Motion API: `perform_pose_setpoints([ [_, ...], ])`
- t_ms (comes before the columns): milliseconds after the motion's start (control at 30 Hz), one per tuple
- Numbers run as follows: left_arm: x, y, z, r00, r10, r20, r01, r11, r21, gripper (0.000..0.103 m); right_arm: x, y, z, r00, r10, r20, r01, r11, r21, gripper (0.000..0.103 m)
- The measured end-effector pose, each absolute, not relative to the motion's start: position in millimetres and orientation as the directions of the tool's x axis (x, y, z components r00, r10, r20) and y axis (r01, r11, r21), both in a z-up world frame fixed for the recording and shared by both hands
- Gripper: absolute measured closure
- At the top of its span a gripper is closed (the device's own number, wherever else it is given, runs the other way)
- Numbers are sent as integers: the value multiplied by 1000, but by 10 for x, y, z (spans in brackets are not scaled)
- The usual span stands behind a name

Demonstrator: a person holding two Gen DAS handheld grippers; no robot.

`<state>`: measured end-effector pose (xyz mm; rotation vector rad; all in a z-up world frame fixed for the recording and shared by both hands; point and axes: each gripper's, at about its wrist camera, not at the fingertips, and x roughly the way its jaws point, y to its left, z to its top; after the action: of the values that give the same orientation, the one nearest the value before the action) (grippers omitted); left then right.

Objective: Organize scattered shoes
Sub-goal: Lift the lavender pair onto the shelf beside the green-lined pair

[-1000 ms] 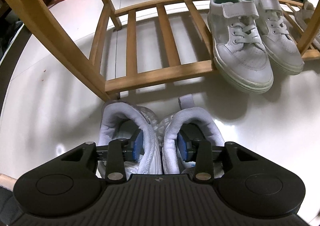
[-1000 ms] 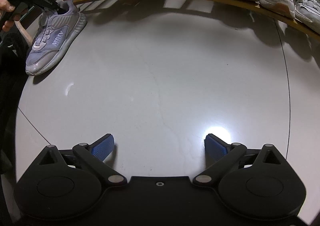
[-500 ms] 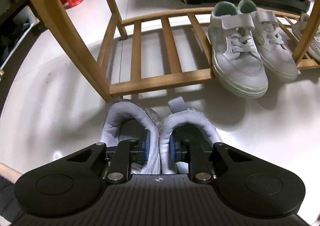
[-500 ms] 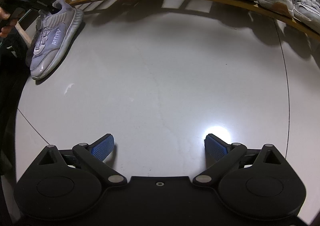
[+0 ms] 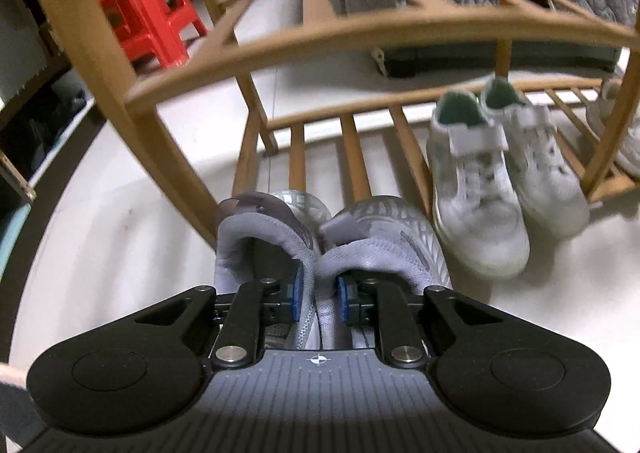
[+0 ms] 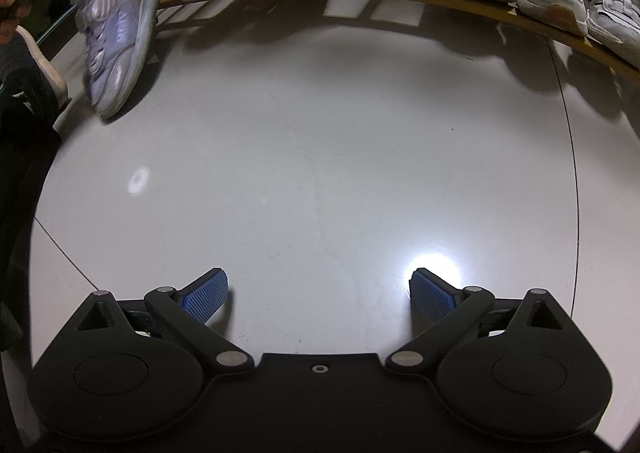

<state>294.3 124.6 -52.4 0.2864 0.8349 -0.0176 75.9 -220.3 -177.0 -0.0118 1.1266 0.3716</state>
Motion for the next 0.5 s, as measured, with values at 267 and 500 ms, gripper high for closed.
perform_pose_setpoints([
  [267, 3213, 1061, -337, 728, 139, -671, 97, 948, 302, 94, 752, -2199, -1758, 376, 284, -882, -295, 939, 176, 4],
  [500, 3203, 1083, -337, 728, 126, -673, 94, 955, 281, 94, 753, -2192, -1748, 375, 282, -883, -293, 940, 176, 4],
])
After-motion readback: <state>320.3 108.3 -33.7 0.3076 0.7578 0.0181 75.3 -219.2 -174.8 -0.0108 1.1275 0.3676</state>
